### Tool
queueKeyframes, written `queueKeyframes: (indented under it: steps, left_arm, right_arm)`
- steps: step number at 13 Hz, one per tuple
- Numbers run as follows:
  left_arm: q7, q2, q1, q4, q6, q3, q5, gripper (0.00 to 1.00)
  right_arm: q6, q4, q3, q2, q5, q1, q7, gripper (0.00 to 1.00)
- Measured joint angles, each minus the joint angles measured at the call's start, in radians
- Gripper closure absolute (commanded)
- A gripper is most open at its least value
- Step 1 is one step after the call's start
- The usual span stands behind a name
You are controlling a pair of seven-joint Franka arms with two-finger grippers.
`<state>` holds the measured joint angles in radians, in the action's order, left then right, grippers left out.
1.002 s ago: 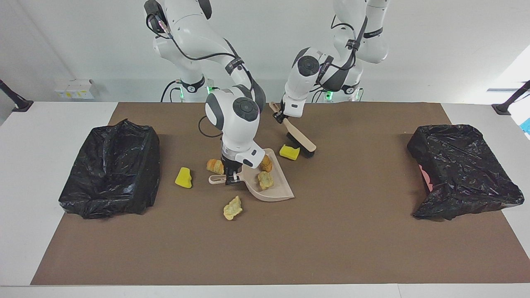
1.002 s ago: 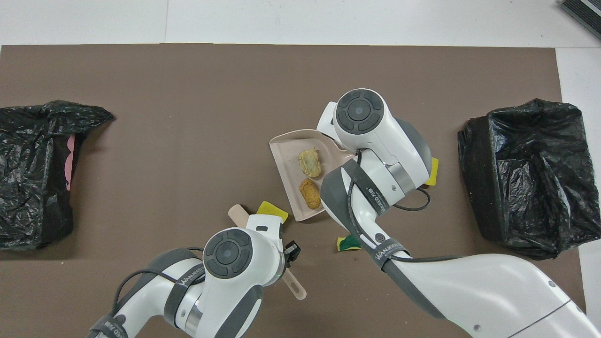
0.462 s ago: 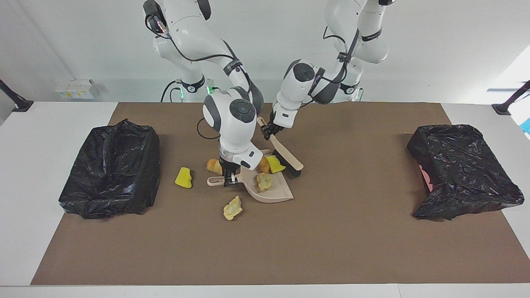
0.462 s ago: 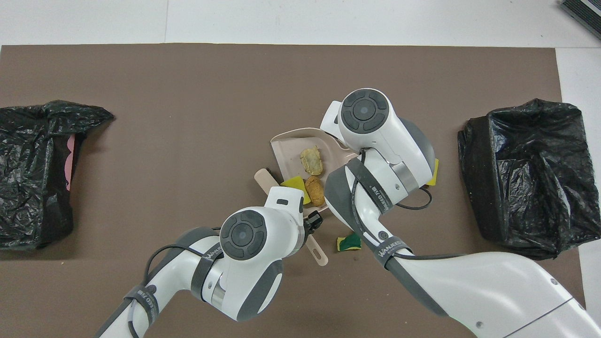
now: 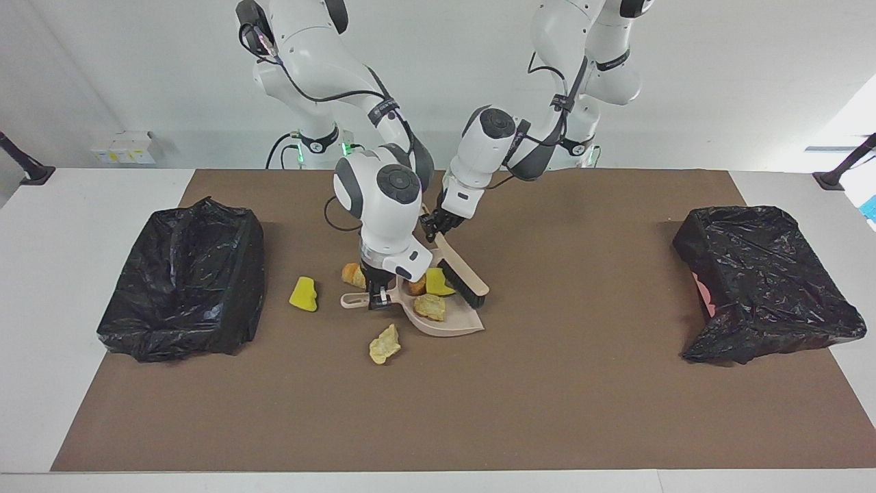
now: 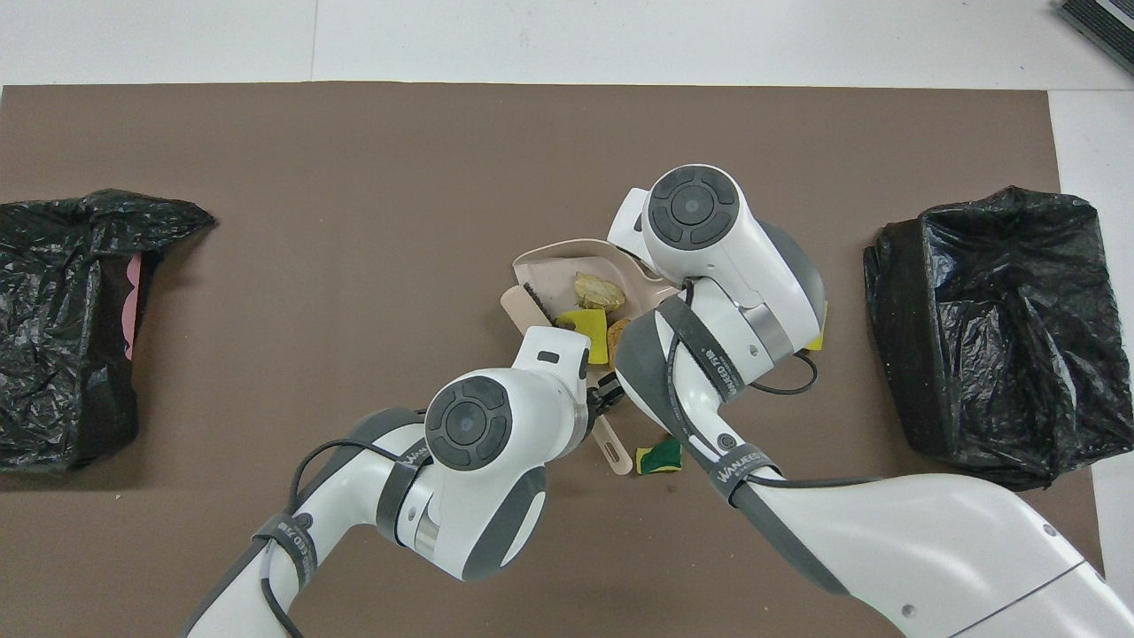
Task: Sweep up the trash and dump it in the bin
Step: 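Carry the loaded dustpan with the right gripper to the black bag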
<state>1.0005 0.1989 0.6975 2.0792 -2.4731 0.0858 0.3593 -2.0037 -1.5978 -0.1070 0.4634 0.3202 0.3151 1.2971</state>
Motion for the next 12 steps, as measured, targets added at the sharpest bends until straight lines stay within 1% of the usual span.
queueKeyframes:
  steps: [3, 5, 6, 8, 10, 12]
  left_arm:
    - [-0.071, 0.000, -0.061, 0.000, 0.102, -0.009, -0.004, 1.00]
    - [-0.095, 0.000, -0.105, 0.000, 0.162, -0.011, -0.040, 1.00]
    - [-0.100, -0.001, -0.118, -0.001, 0.195, -0.012, -0.077, 1.00]
    - [-0.100, -0.009, -0.120, -0.004, 0.237, -0.009, -0.187, 1.00]
    - [-0.101, -0.023, -0.115, -0.001, 0.261, -0.004, -0.234, 1.00]
    - [-0.103, -0.049, -0.087, 0.032, 0.276, 0.003, -0.257, 1.00]
  right_arm:
    - [-0.003, 0.001, 0.000, 0.000, -0.016, -0.025, 0.000, 1.00]
    - [-0.010, 0.003, 0.000, 0.000, -0.070, -0.043, -0.005, 1.00]
    - [-0.018, 0.007, 0.001, -0.001, -0.105, -0.051, -0.017, 1.00]
    - [-0.022, 0.021, 0.001, -0.011, -0.165, -0.080, -0.050, 1.00]
    - [-0.023, 0.032, 0.001, -0.038, -0.210, -0.117, -0.060, 1.00]
    - [-0.016, 0.033, 0.002, -0.085, -0.218, -0.168, -0.061, 1.00]
